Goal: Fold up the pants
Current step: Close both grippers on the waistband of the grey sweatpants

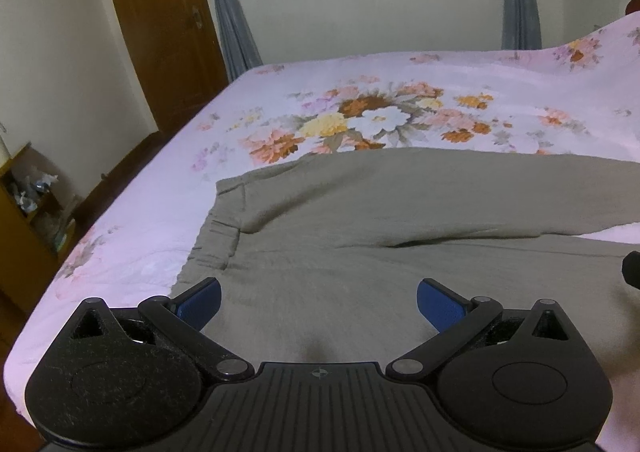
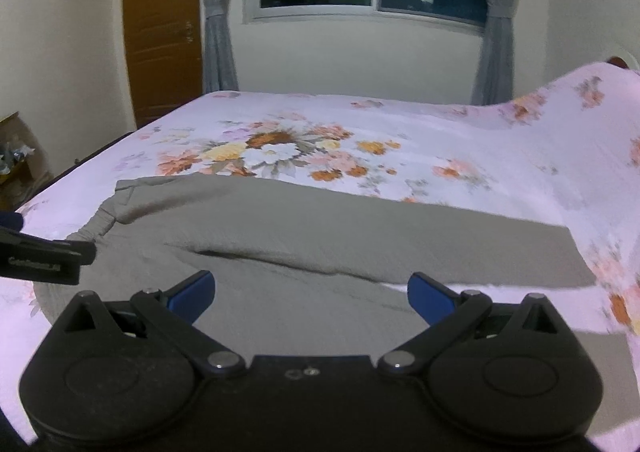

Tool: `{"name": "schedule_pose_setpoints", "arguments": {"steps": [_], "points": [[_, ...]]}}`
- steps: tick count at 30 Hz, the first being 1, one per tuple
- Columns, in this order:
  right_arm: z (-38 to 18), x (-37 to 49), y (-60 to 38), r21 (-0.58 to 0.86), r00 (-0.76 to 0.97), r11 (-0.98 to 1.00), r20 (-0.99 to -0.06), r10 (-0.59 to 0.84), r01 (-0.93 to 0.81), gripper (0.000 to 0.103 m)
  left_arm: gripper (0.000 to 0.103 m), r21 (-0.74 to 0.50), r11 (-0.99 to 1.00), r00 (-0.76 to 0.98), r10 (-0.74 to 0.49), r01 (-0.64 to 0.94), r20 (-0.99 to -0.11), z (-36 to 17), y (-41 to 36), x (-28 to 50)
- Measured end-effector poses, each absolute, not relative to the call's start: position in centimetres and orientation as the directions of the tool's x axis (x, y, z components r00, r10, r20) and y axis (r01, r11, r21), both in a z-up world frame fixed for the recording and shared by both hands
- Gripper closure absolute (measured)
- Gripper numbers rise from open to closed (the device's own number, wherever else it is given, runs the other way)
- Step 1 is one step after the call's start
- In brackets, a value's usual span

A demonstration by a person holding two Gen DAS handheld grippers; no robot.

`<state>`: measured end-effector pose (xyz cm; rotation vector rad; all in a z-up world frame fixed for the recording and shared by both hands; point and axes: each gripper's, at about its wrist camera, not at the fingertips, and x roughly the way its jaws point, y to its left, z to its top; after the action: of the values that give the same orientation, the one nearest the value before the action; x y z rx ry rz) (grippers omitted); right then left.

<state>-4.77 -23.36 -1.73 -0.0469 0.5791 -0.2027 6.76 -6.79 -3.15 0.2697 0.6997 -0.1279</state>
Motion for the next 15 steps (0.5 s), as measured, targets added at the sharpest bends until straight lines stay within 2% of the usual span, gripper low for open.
{"name": "schedule_pose_setpoints", "arguments": {"steps": [5, 10, 15], "points": [[-2.9, -1.0, -23.7, -0.095, 0.833, 0.99, -0.536, -0.138, 0.103, 0.005, 0.0, 0.196, 0.961, 0.736, -0.011, 0.194, -0.677, -4.9, -6.1, 11.4], [-4.1, 3.7, -24.4, -0.069, 0.827, 0.997, -0.558, -0.073, 0.041, 0.014, 0.0, 0.178, 0.97, 0.715, 0.008, 0.164, -0.7, -6.8, -5.0, 16.4], [-5.7, 8.5, -24.4, -0.08, 0.819, 0.997, -0.574, -0.032, -0.017, 0.019, 0.0, 0.212, 0.969, 0.708, 0.064, 0.124, -0.704, -8.5, -4.0, 21.4]]}}
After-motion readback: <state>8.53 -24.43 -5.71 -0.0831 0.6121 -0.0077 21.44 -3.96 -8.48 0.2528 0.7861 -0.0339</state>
